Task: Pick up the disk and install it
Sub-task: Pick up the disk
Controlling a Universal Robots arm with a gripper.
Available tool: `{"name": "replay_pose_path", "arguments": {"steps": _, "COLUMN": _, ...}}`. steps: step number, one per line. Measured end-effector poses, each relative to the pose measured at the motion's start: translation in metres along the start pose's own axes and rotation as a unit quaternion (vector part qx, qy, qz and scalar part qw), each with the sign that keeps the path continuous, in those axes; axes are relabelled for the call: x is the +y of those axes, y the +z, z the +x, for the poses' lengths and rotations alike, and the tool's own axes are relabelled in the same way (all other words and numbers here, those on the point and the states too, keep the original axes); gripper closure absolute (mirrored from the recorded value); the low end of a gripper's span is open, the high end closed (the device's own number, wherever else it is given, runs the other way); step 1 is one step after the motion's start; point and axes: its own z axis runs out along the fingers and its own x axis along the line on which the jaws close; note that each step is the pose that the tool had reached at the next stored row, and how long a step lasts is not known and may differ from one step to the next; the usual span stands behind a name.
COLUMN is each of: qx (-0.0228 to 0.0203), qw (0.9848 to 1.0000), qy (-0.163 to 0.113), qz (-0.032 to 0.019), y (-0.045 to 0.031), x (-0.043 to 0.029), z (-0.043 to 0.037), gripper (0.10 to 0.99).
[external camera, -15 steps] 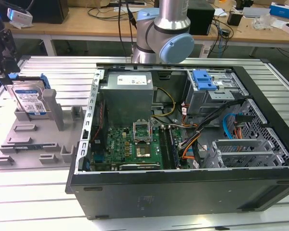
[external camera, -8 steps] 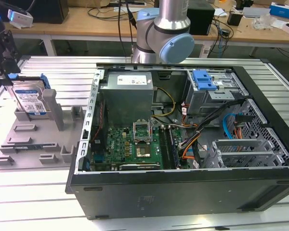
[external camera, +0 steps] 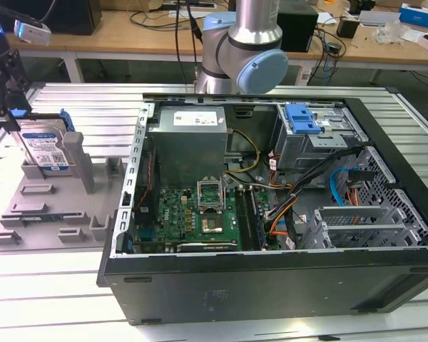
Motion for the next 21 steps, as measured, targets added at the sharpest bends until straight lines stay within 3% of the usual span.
{"name": "replay_pose_path", "arguments": {"steps": 6, "qx": 0.0000, "qw": 1.0000, "qy": 0.000, "qz": -0.0003, "y": 0.0064, "x": 0.0000, "z": -0.0001, "gripper": 0.482}}
{"name": "replay_pose_path", "arguments": {"steps": 8, "qx": 0.0000, "qw": 1.0000, "qy": 0.000, "qz": -0.0004, "y": 0.0080, "x": 0.0000, "z": -0.0001, "gripper": 0.612}}
{"name": "replay_pose_path", "arguments": {"steps": 10, "qx": 0.0000, "qw": 1.0000, "qy": 0.000, "qz": -0.0006, "y": 0.0096, "x": 0.0000, "z": -0.0001, "gripper": 0.612}}
{"name": "replay_pose_path", "arguments": {"steps": 11, "qx": 0.0000, "qw": 1.0000, "qy": 0.000, "qz": -0.0007, "y": 0.0104, "x": 0.0000, "z": -0.0001, "gripper": 0.678}}
{"name": "replay_pose_path", "arguments": {"steps": 21, "qx": 0.0000, "qw": 1.0000, "qy": 0.000, "qz": -0.0019, "y": 0.0155, "x": 0.0001, "z": -0.0002, "gripper": 0.678}}
